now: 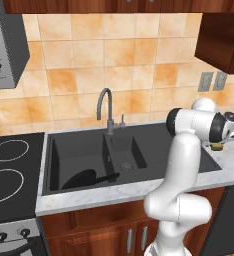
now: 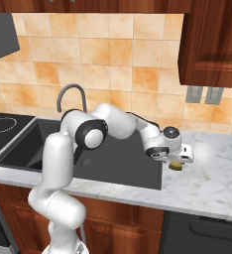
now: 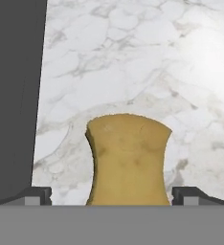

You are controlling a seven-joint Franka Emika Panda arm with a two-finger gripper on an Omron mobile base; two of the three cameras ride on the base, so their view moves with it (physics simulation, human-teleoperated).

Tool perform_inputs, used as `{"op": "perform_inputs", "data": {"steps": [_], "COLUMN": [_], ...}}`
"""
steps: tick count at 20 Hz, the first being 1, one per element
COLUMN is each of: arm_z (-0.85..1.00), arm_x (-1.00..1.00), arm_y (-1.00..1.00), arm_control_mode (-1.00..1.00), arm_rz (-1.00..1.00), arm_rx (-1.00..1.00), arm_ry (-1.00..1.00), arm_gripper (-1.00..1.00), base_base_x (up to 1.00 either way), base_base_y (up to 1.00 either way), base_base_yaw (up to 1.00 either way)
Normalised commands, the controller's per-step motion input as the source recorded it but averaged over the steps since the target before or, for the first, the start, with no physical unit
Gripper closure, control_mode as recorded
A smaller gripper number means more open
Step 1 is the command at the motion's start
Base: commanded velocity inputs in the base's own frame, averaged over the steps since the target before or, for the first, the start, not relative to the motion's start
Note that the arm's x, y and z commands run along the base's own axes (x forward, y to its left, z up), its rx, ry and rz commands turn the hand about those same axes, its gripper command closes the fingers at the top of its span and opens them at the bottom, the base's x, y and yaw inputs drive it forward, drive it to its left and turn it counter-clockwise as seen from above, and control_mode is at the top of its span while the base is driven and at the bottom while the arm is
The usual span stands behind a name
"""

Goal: Pick the pan and sponge and place them into the sink. Then turn on the water.

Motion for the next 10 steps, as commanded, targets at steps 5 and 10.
{"op": "perform_inputs", "data": {"steps": [5, 10], "arm_z": [-0.12, -0.12], "arm_x": [0.19, 0.27], "arm_y": [-0.03, -0.04], "arm_control_mode": [-1.00, -1.00], "arm_rz": [0.00, 0.00], "arm_rx": [0.00, 0.00], "arm_ry": [0.00, 0.00], "arm_gripper": [-1.00, -1.00], "base_base_x": [0.00, 0.00], "base_base_y": [0.00, 0.00], "base_base_yaw": [0.00, 0.00]}}
